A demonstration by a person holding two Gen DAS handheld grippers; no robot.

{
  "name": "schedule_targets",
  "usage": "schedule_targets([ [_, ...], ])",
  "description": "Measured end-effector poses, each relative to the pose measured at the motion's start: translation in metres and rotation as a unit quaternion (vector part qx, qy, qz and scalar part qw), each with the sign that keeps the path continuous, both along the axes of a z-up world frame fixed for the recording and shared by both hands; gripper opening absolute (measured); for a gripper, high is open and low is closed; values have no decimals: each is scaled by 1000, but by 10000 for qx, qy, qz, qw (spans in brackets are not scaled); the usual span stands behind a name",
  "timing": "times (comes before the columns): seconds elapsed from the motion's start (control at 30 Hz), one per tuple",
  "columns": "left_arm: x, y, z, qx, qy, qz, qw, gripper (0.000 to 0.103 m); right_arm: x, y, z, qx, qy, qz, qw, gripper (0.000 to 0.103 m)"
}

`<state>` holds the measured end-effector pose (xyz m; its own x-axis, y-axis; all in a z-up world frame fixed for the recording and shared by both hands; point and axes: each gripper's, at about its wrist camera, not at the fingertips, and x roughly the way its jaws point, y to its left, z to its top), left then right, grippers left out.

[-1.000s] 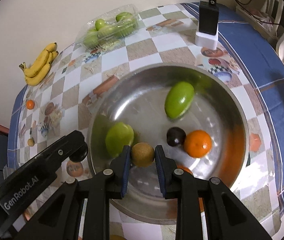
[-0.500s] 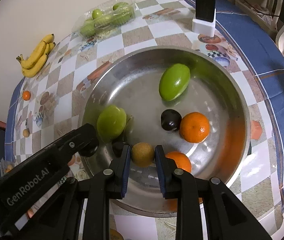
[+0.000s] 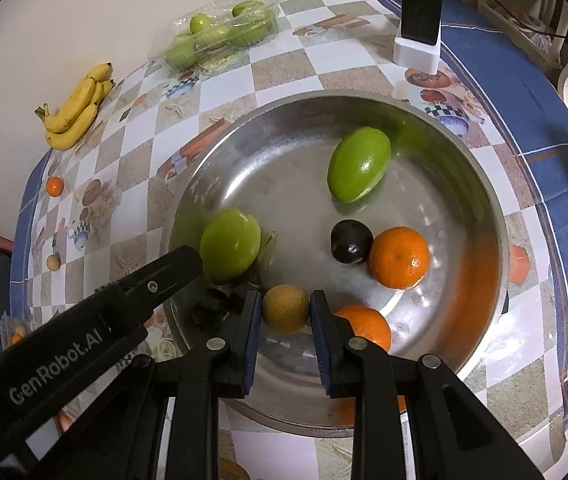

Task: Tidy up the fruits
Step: 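Carry the yellow fruit and dark fruit over the steel bowl with both grippers, then open both grippers to drop the fruits into the steel bowl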

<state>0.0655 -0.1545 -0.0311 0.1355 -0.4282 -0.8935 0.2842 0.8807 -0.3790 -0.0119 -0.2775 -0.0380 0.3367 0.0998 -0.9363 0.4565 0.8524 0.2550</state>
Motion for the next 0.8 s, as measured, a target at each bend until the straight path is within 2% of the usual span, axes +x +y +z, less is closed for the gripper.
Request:
schedule_targets([
  [0.2,5,7,10,16,-161,114,9998,44,0,0,12,-73,-174,-13,9998,26],
  [0.37,10,14,10,247,-293,227,9990,52,0,0,15,-100,-205,-17,9997,26],
  [0.67,20,31,0,608,-265,461,9967,68,1,-3,7,-105,-87,-91,9999,26],
  [0.77,23,35,-4,702,-215,519,9960,75,1,-5,3,-107,-3,-158,9998,37],
  [0.8,23,36,-5,737,-218,527,9956,77,1,-6,2,-101,4,-168,9998,37],
])
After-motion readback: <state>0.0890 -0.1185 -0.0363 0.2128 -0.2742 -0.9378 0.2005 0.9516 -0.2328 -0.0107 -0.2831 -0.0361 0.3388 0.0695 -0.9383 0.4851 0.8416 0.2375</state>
